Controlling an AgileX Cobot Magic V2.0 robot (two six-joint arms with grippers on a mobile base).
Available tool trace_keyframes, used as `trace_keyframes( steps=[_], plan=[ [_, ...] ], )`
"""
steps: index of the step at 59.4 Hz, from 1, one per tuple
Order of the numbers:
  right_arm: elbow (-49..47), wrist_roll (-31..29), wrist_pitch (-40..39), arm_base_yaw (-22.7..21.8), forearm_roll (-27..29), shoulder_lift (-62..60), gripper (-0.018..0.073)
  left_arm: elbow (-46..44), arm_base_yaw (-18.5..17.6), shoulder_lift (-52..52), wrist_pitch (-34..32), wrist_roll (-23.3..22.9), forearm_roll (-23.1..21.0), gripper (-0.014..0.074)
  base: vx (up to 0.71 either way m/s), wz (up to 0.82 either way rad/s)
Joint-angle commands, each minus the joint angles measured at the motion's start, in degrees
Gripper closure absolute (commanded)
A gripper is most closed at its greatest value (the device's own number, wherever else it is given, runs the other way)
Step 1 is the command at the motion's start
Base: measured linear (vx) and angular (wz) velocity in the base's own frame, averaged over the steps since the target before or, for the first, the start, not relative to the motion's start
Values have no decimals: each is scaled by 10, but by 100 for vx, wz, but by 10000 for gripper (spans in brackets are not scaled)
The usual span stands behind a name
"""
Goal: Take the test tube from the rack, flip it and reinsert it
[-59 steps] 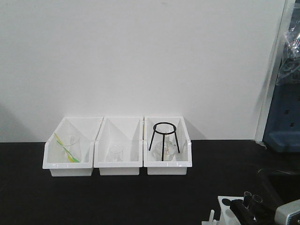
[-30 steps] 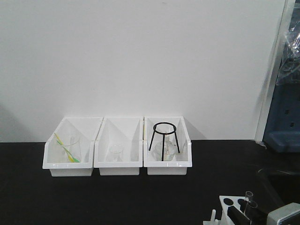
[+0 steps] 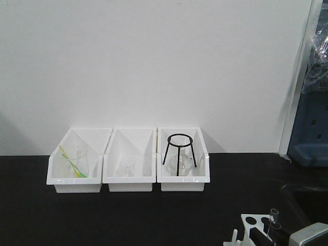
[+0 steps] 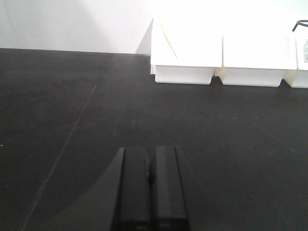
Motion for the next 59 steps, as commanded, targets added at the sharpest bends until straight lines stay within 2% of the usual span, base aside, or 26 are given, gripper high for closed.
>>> trace_keyframes(
  steps=[1,17,24,41,50,55,59],
  plan=[
    [-12,-8,-41,-1,10,-14,444,1,-2,-6,-49,0,-3,603,0,0],
    [-12,-7,-54,-1,10,-14,209,1,-2,-6,-49,0,-3,603,0,0],
    [-12,-6,-68,-1,10,-15,140,1,-2,-6,-49,0,-3,603,0,0],
    [-12,7,-39,-1,10,-109,122,1,-2,-6,-49,0,-3,603,0,0],
    [-47,64,84,-1,5,-205,125,1,-2,-6,-49,0,-3,603,0,0],
    [-86,114,188,-1,-13,-269,126,1,-2,-6,-49,0,-3,603,0,0],
    [-131,170,306,-1,-57,-327,148,1,-2,-6,-49,0,-3,603,0,0]
  ],
)
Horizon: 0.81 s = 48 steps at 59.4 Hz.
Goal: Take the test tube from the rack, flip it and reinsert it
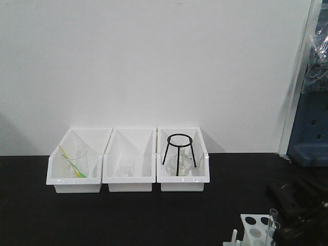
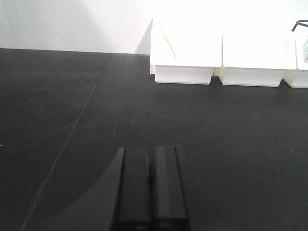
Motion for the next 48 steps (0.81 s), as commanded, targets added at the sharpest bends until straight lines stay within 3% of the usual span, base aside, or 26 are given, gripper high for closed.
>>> trace_keyframes(
  steps=[1,8,13,15,21,30,48],
  plan=[
    [-64,79,108,0,-49,-79,161,1,-2,-6,-49,0,-3,603,0,0],
    [-107,204,255,0,-144,-165,307,1,-2,-6,-49,0,-3,603,0,0],
    [-104,272,319,0,-221,-241,530,1,-2,-6,-49,0,-3,603,0,0],
    [-98,297,336,0,-250,-272,575,1,-2,-6,-49,0,-3,603,0,0],
    [-72,357,359,0,-303,-353,574,1,-2,-6,-49,0,-3,603,0,0],
    [-33,363,364,0,-380,-427,571,1,-2,-6,-49,0,-3,603,0,0],
    [-7,363,374,0,-390,-471,571,1,-2,-6,-49,0,-3,603,0,0]
  ],
)
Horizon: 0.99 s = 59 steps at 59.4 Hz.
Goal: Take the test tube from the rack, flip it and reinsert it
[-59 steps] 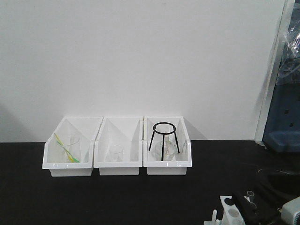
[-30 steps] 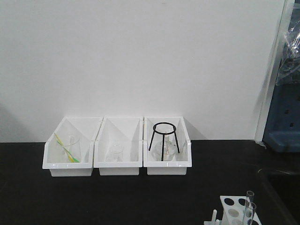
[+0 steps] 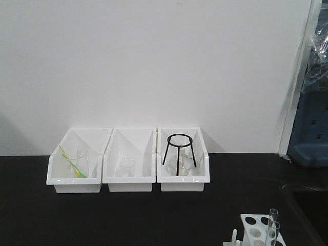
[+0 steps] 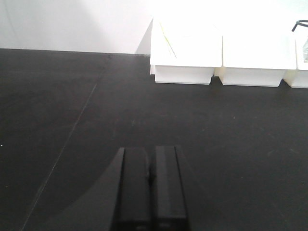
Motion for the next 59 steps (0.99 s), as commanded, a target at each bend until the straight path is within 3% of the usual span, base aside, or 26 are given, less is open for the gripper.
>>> trace_keyframes(
  steps=[1,22,24,29,37,41,45,49,59],
  plan=[
    [-15,1,-15,0,-6,3,571,1,-2,-6,-49,0,-3,603,0,0],
    [-15,-3,-14,0,3,3,571,1,-2,-6,-49,0,-3,603,0,0],
    [-15,-12,-14,0,24,3,571,1,-2,-6,-49,0,-3,603,0,0],
    [-5,-79,0,0,150,3,571,1,-2,-6,-49,0,-3,603,0,0],
    [39,-301,12,0,408,-3,571,1,-2,-6,-49,0,-3,603,0,0],
    [79,-406,11,0,497,-20,571,1,-2,-6,-49,0,-3,603,0,0],
    [126,-476,10,-2,546,-52,571,1,-2,-6,-49,0,-3,603,0,0],
    [169,-509,11,-2,563,-90,571,1,-2,-6,-49,0,-3,603,0,0],
    [236,-514,38,0,568,-182,571,1,-2,-6,-48,0,-3,603,0,0]
  ],
)
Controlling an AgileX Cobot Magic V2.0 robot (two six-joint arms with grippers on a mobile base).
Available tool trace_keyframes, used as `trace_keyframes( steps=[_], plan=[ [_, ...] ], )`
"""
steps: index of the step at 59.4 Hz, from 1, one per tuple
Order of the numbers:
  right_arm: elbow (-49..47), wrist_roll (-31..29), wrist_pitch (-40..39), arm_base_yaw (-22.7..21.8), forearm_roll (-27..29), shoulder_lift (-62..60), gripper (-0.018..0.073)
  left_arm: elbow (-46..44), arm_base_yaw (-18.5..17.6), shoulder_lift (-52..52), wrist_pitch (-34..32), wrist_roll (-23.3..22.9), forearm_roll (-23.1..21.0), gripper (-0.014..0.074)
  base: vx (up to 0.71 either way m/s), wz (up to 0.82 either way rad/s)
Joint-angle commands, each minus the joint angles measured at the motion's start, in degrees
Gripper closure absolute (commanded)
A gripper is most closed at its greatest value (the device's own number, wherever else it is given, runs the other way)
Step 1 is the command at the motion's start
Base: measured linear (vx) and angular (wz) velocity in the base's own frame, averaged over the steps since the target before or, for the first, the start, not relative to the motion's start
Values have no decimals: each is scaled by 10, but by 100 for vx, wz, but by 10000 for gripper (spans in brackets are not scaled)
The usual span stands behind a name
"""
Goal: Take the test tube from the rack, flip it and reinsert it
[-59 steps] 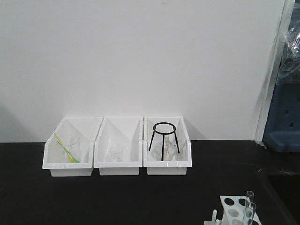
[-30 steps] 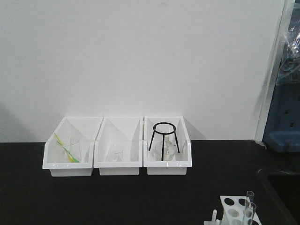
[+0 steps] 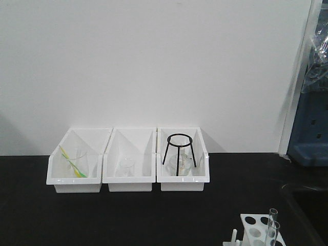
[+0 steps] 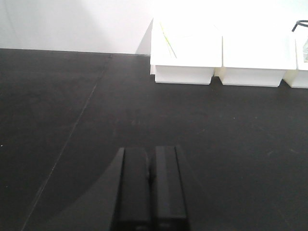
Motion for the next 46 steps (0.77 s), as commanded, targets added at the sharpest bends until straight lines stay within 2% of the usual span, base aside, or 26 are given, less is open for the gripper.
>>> trace_keyframes(
  steps=[1,46],
  plan=[
    [4,-13,-26,-1,0,-15,571,1,-2,-6,-48,0,-3,603,0,0],
    [6,-8,-32,-1,2,-19,568,1,-2,-6,-49,0,-3,603,0,0]
  ],
)
